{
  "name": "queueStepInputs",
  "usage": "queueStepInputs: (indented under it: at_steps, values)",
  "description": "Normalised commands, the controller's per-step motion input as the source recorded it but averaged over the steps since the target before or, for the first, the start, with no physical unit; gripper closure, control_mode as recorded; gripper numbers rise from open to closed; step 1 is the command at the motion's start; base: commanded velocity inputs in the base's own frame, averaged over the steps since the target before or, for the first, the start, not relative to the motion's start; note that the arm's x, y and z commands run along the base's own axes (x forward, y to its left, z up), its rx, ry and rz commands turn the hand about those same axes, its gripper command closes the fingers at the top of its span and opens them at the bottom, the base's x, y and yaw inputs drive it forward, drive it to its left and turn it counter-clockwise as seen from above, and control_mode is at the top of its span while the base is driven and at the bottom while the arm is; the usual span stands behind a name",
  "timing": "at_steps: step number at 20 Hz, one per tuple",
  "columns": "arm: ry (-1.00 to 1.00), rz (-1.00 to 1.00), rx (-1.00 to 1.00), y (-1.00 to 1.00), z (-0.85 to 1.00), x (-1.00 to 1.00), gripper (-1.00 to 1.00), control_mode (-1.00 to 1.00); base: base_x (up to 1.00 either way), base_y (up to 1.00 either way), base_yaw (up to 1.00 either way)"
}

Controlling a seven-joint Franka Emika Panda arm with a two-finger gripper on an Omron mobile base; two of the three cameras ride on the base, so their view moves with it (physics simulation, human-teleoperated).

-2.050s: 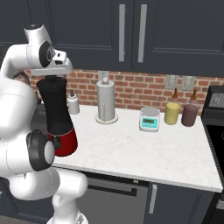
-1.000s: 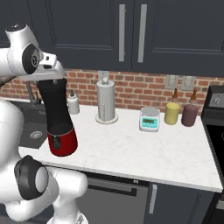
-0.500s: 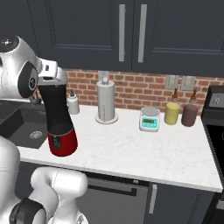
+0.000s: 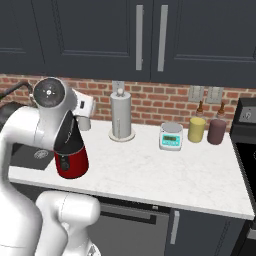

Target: Close the lid blender by securely placing the lid on top.

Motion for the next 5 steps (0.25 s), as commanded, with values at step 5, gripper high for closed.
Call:
queueStepInputs:
  at_steps: [5]
  values:
    - [-0.11, 0.04, 0.27, -0.56, 0.0, -0.25, -1.0, -1.0, 0.0, 0.0, 0.0]
